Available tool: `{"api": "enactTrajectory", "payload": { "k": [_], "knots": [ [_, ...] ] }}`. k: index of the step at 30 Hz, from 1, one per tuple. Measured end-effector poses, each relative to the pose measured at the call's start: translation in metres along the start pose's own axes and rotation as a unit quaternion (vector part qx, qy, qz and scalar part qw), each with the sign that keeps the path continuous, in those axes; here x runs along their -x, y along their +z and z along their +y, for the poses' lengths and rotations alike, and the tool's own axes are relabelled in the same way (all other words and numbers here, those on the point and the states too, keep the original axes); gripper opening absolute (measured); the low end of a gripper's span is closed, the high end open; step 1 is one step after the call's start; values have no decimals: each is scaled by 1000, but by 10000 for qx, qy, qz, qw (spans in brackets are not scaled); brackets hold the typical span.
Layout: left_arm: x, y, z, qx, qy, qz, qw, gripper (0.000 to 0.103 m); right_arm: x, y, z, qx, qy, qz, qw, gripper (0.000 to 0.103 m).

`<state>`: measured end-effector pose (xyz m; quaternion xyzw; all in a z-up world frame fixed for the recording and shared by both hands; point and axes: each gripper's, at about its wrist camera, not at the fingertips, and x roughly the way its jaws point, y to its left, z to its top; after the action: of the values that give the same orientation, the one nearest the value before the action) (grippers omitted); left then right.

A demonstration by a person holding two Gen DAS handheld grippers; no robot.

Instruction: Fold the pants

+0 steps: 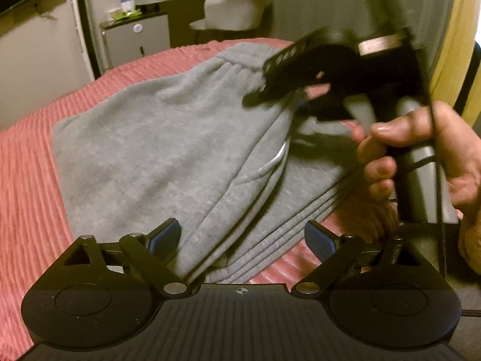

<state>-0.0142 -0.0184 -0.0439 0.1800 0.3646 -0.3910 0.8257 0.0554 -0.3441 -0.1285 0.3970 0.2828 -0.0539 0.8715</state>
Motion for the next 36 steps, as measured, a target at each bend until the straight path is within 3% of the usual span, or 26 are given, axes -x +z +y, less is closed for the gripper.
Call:
{"api": "enactTrajectory", "payload": {
  "k": [6,8,10,11,12,13,15,16,18,21,23,24,25,26,27,30,34,36],
  "knots": [
    [23,1,16,496,-213,-69,9985,94,59,-8,14,125,58,-864,9962,21],
    [30,-3,22,657,-265,-97,9974,95,62,-14,0,154,-217,-813,9963,24],
    [32,-8,30,847,-277,-74,9960,95,48,-18,-21,-219,-722,-259,9968,27],
    [31,-9,34,957,-263,-30,9951,95,37,-18,-34,-466,-1048,190,9932,38],
    [30,-10,39,1092,-214,59,9938,95,35,-19,-41,-620,-1051,323,9920,38],
    [29,-11,44,1221,-149,148,9923,95,42,-19,-43,-732,-883,198,9932,40],
    [33,-13,50,1377,-96,127,9903,95,54,-12,-37,-710,-723,132,9948,63],
    [37,-14,54,1452,-74,88,9893,95,59,-8,-32,-641,-736,116,9952,66],
    [44,-14,59,1549,-35,24,9879,95,75,-3,-23,-341,-1003,-138,9943,77],
    [49,-13,69,1649,46,-54,9863,95,107,4,-10,133,-1379,-847,9867,81],
    [48,-12,72,1721,86,-42,9850,95,118,8,-7,290,-1475,-1128,9822,81],
    [46,-12,73,1771,86,-21,9842,95,120,10,-4,400,-1487,-1176,9810,75],
    [43,-11,72,1788,44,-2,9839,95,118,9,0,560,-1474,-1204,9801,68],
    [40,-10,70,1779,-13,8,9841,95,114,9,4,707,-1393,-1173,9807,48],
    [37,-11,69,1756,-73,6,9844,95,110,7,6,801,-1259,-1068,9830,40],
    [21,-16,69,1774,-124,214,9838,95,92,-1,10,865,-917,-699,9896,41],
    [3,-25,77,1936,32,609,9792,95,48,-14,19,1134,-1056,137,9878,43],
    [-2,-28,81,2045,85,729,9761,96,40,-21,20,1054,-1036,277,9886,45]
  ]
}}
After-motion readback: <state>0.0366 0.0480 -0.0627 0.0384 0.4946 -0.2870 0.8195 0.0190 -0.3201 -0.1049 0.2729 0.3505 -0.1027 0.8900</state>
